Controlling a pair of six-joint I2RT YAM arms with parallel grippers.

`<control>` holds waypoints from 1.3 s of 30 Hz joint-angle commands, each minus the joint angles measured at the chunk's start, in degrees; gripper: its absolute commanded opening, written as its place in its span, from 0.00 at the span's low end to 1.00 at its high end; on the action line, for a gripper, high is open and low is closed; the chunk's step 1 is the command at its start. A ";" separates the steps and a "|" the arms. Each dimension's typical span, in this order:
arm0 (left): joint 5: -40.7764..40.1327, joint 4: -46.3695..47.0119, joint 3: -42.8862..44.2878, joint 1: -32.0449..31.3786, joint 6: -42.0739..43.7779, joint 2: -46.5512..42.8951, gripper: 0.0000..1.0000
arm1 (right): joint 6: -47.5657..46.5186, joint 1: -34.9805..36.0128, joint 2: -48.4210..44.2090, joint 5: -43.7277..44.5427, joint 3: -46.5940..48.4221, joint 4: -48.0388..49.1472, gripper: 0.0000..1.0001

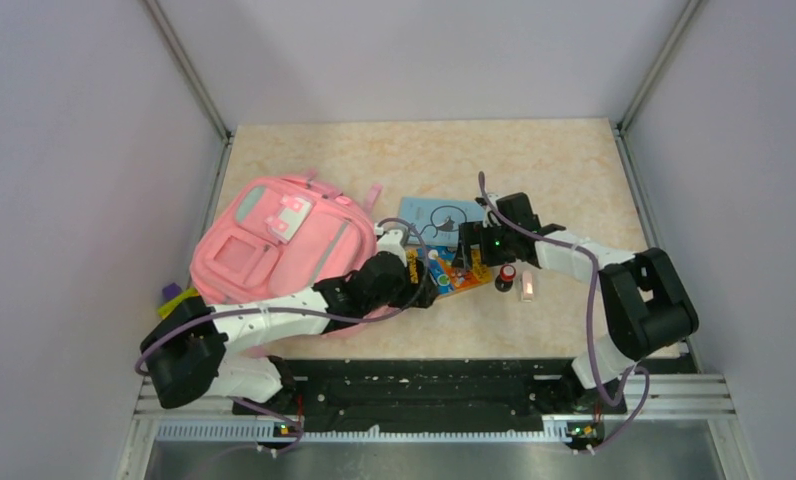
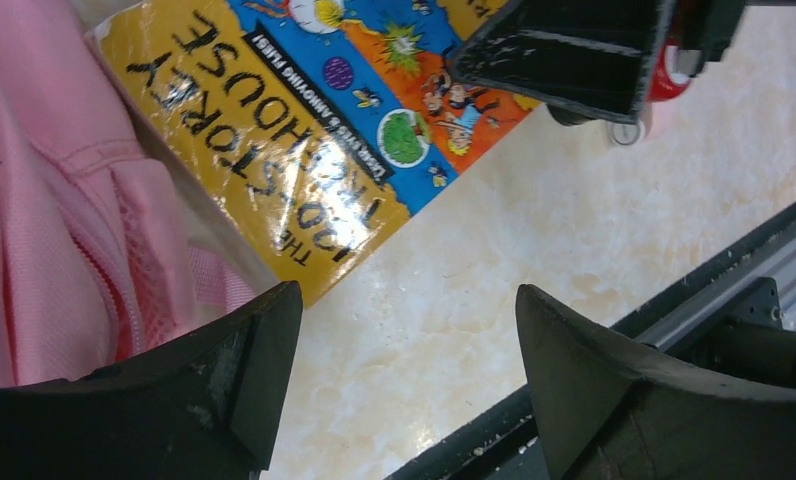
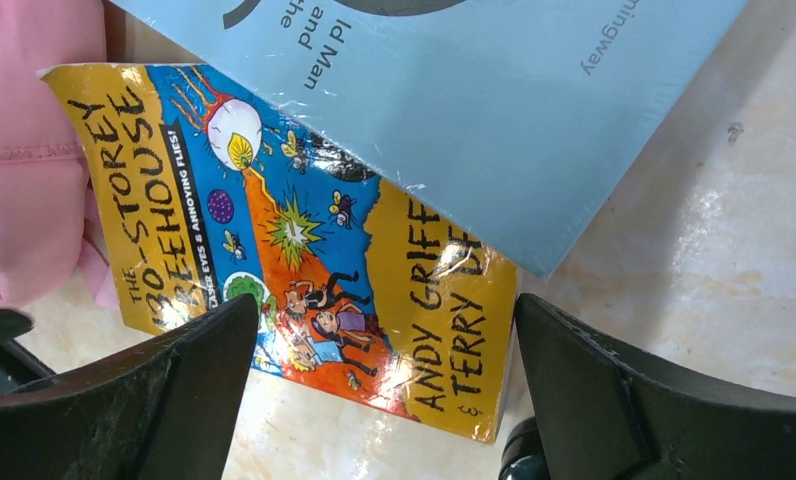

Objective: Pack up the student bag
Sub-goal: Pick up the book from the center of the board.

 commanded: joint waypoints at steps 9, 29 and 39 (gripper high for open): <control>6.39 20.26 -9.25 6.60 -9.21 9.13 0.83 | 0.81 -0.30 3.75 -13.32 -0.26 7.11 0.95; 11.69 22.84 -3.77 7.47 -4.90 12.86 0.74 | 14.25 -0.29 -7.87 -31.15 -5.42 19.80 0.63; 11.52 22.53 -5.48 7.47 -3.50 10.88 0.70 | 11.72 -0.32 -7.91 -29.96 -5.72 16.51 0.24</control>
